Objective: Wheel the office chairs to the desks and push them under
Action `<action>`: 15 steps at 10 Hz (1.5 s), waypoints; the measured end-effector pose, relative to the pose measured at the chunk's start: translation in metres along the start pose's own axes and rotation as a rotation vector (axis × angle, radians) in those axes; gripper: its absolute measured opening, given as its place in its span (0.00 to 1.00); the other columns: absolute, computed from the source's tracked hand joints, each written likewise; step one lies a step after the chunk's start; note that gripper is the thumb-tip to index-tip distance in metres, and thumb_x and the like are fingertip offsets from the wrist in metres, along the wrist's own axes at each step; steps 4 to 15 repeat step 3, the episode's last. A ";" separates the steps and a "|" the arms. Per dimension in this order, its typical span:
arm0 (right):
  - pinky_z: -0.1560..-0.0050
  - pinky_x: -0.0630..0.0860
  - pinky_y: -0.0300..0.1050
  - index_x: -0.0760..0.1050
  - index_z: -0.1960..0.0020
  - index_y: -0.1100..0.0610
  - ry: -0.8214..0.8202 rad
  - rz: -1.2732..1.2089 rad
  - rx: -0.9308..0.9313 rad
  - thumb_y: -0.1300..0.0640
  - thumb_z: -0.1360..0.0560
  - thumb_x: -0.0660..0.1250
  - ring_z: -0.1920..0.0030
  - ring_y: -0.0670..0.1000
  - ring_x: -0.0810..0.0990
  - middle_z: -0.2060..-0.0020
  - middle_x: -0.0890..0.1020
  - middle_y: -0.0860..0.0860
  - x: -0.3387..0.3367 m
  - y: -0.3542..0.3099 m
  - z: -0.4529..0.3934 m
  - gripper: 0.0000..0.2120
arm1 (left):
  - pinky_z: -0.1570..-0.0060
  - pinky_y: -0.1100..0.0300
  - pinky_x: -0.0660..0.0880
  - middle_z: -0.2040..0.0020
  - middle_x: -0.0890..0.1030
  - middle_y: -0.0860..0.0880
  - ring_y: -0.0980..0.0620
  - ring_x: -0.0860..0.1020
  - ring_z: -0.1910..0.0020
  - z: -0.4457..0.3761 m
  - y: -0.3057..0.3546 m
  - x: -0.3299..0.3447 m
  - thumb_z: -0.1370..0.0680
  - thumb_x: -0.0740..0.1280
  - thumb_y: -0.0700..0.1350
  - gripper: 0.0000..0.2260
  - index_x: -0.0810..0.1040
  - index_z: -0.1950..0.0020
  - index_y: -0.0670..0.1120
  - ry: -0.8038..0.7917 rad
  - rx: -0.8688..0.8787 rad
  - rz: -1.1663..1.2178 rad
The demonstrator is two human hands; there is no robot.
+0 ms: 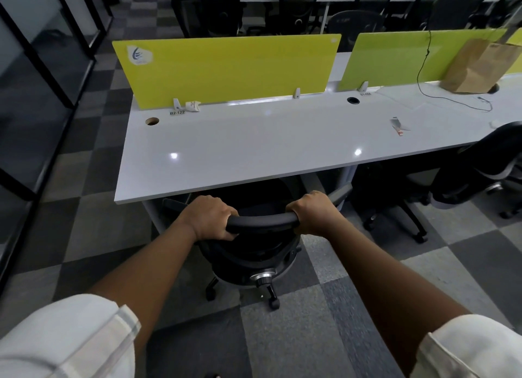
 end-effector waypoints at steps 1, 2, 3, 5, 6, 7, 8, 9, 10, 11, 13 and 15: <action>0.41 0.68 0.49 0.79 0.45 0.46 -0.020 0.030 0.025 0.47 0.30 0.71 0.50 0.52 0.82 0.56 0.84 0.46 0.003 -0.014 0.027 0.14 | 0.49 0.55 0.78 0.48 0.84 0.56 0.51 0.83 0.48 0.022 0.023 0.003 0.32 0.64 0.70 0.26 0.79 0.38 0.62 -0.006 -0.064 0.023; 0.36 0.65 0.53 0.75 0.34 0.44 -0.035 0.008 0.066 0.44 0.29 0.74 0.38 0.53 0.78 0.43 0.83 0.47 0.001 -0.019 0.043 0.24 | 0.41 0.52 0.76 0.42 0.83 0.56 0.50 0.81 0.41 0.031 0.034 -0.003 0.32 0.69 0.70 0.30 0.76 0.32 0.61 -0.020 -0.120 0.070; 0.29 0.61 0.59 0.60 0.21 0.46 0.008 -0.003 0.114 0.41 0.31 0.77 0.25 0.55 0.65 0.25 0.70 0.48 -0.010 -0.029 0.067 0.44 | 0.24 0.40 0.56 0.24 0.69 0.49 0.47 0.65 0.23 0.047 0.045 -0.008 0.33 0.70 0.73 0.47 0.58 0.19 0.56 -0.015 -0.205 0.122; 0.29 0.61 0.59 0.60 0.21 0.46 0.008 -0.003 0.114 0.41 0.31 0.77 0.25 0.55 0.65 0.25 0.70 0.48 -0.010 -0.029 0.067 0.44 | 0.24 0.40 0.56 0.24 0.69 0.49 0.47 0.65 0.23 0.047 0.045 -0.008 0.33 0.70 0.73 0.47 0.58 0.19 0.56 -0.015 -0.205 0.122; 0.29 0.61 0.59 0.60 0.21 0.46 0.008 -0.003 0.114 0.41 0.31 0.77 0.25 0.55 0.65 0.25 0.70 0.48 -0.010 -0.029 0.067 0.44 | 0.24 0.40 0.56 0.24 0.69 0.49 0.47 0.65 0.23 0.047 0.045 -0.008 0.33 0.70 0.73 0.47 0.58 0.19 0.56 -0.015 -0.205 0.122; 0.29 0.61 0.59 0.60 0.21 0.46 0.008 -0.003 0.114 0.41 0.31 0.77 0.25 0.55 0.65 0.25 0.70 0.48 -0.010 -0.029 0.067 0.44 | 0.24 0.40 0.56 0.24 0.69 0.49 0.47 0.65 0.23 0.047 0.045 -0.008 0.33 0.70 0.73 0.47 0.58 0.19 0.56 -0.015 -0.205 0.122; 0.29 0.61 0.59 0.60 0.21 0.46 0.008 -0.003 0.114 0.41 0.31 0.77 0.25 0.55 0.65 0.25 0.70 0.48 -0.010 -0.029 0.067 0.44 | 0.24 0.40 0.56 0.24 0.69 0.49 0.47 0.65 0.23 0.047 0.045 -0.008 0.33 0.70 0.73 0.47 0.58 0.19 0.56 -0.015 -0.205 0.122; 0.29 0.61 0.59 0.60 0.21 0.46 0.008 -0.003 0.114 0.41 0.31 0.77 0.25 0.55 0.65 0.25 0.70 0.48 -0.010 -0.029 0.067 0.44 | 0.24 0.40 0.56 0.24 0.69 0.49 0.47 0.65 0.23 0.047 0.045 -0.008 0.33 0.70 0.73 0.47 0.58 0.19 0.56 -0.015 -0.205 0.122; 0.29 0.61 0.59 0.60 0.21 0.46 0.008 -0.003 0.114 0.41 0.31 0.77 0.25 0.55 0.65 0.25 0.70 0.48 -0.010 -0.029 0.067 0.44 | 0.24 0.40 0.56 0.24 0.69 0.49 0.47 0.65 0.23 0.047 0.045 -0.008 0.33 0.70 0.73 0.47 0.58 0.19 0.56 -0.015 -0.205 0.122; 0.29 0.61 0.59 0.60 0.21 0.46 0.008 -0.003 0.114 0.41 0.31 0.77 0.25 0.55 0.65 0.25 0.70 0.48 -0.010 -0.029 0.067 0.44 | 0.24 0.40 0.56 0.24 0.69 0.49 0.47 0.65 0.23 0.047 0.045 -0.008 0.33 0.70 0.73 0.47 0.58 0.19 0.56 -0.015 -0.205 0.122; 0.29 0.61 0.59 0.60 0.21 0.46 0.008 -0.003 0.114 0.41 0.31 0.77 0.25 0.55 0.65 0.25 0.70 0.48 -0.010 -0.029 0.067 0.44 | 0.24 0.40 0.56 0.24 0.69 0.49 0.47 0.65 0.23 0.047 0.045 -0.008 0.33 0.70 0.73 0.47 0.58 0.19 0.56 -0.015 -0.205 0.122; 0.29 0.61 0.59 0.60 0.21 0.46 0.008 -0.003 0.114 0.41 0.31 0.77 0.25 0.55 0.65 0.25 0.70 0.48 -0.010 -0.029 0.067 0.44 | 0.24 0.40 0.56 0.24 0.69 0.49 0.47 0.65 0.23 0.047 0.045 -0.008 0.33 0.70 0.73 0.47 0.58 0.19 0.56 -0.015 -0.205 0.122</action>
Point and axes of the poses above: each hand's wrist, its own z-axis away from the middle knuckle, its own x-axis out of the palm, y = z × x, the point moved 3 cm from there along -z, towards the middle knuckle
